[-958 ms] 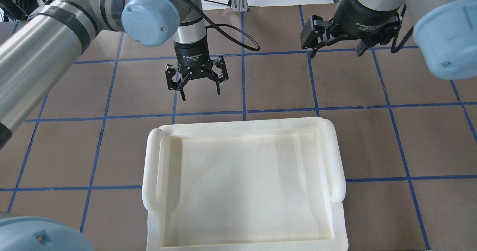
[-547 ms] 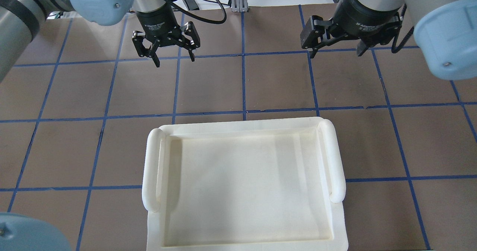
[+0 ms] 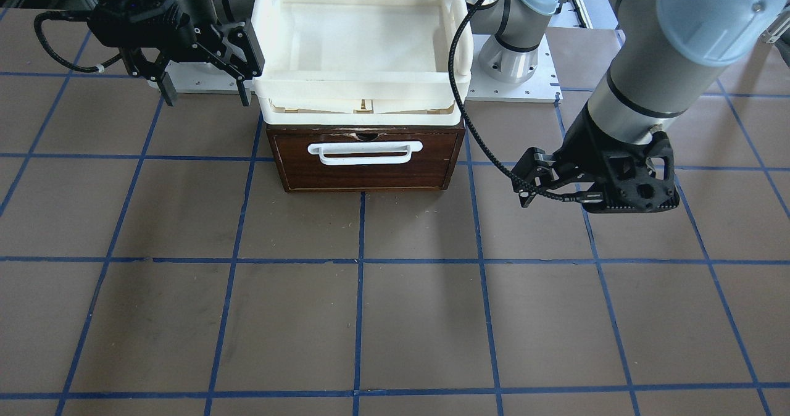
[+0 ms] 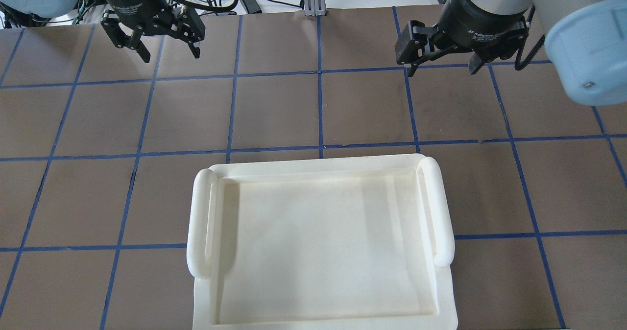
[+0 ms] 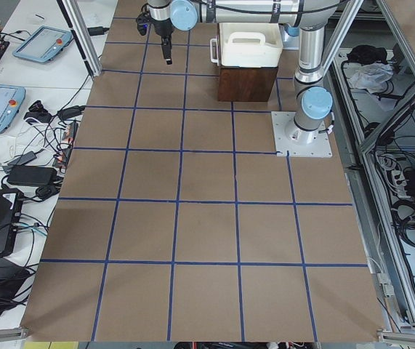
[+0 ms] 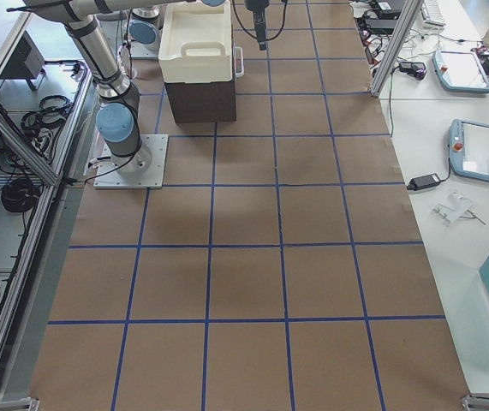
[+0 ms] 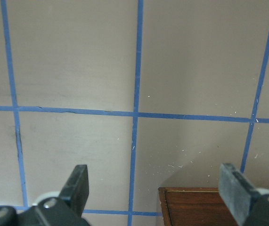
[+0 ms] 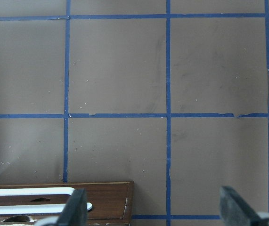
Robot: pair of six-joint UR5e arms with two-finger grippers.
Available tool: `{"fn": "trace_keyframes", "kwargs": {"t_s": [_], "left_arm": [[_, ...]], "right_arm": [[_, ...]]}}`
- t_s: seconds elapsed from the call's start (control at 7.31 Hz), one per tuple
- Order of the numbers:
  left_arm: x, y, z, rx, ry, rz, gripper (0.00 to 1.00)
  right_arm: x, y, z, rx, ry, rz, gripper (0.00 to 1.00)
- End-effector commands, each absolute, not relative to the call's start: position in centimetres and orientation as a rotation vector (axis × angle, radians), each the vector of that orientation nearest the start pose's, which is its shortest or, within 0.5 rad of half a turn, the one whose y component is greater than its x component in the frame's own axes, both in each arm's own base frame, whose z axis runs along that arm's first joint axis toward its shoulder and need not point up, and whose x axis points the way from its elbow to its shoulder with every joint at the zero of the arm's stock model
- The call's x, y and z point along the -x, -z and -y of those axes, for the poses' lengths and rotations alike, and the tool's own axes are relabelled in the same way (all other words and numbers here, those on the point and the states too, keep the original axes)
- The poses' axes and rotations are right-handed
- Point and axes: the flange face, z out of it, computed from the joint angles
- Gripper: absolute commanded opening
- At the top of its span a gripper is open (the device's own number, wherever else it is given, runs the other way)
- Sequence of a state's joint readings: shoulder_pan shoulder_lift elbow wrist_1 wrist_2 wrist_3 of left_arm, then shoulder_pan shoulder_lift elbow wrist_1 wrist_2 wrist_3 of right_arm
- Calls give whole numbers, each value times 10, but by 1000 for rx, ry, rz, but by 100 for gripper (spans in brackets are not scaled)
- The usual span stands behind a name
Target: Put scissors in drawer and close it
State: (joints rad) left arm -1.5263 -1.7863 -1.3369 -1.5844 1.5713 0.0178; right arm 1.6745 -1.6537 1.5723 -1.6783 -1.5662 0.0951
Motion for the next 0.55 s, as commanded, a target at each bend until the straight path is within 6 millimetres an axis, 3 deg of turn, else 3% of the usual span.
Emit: {"fn": "trace_keyframes", "kwargs": {"t_s": [0.0,0.14,0.41], "left_arm": [[85,-501,569,-92,52,-3131,100],[87,-509,555,-96,71,-3131,100],[92,-505,537,-89,74,-3134,100]], "right_arm": [[-182,-539,456,15,292,-3105,100],[-182,-539,456,15,292,-3105,100],[-182,-539,456,15,289,-3105,100]]}}
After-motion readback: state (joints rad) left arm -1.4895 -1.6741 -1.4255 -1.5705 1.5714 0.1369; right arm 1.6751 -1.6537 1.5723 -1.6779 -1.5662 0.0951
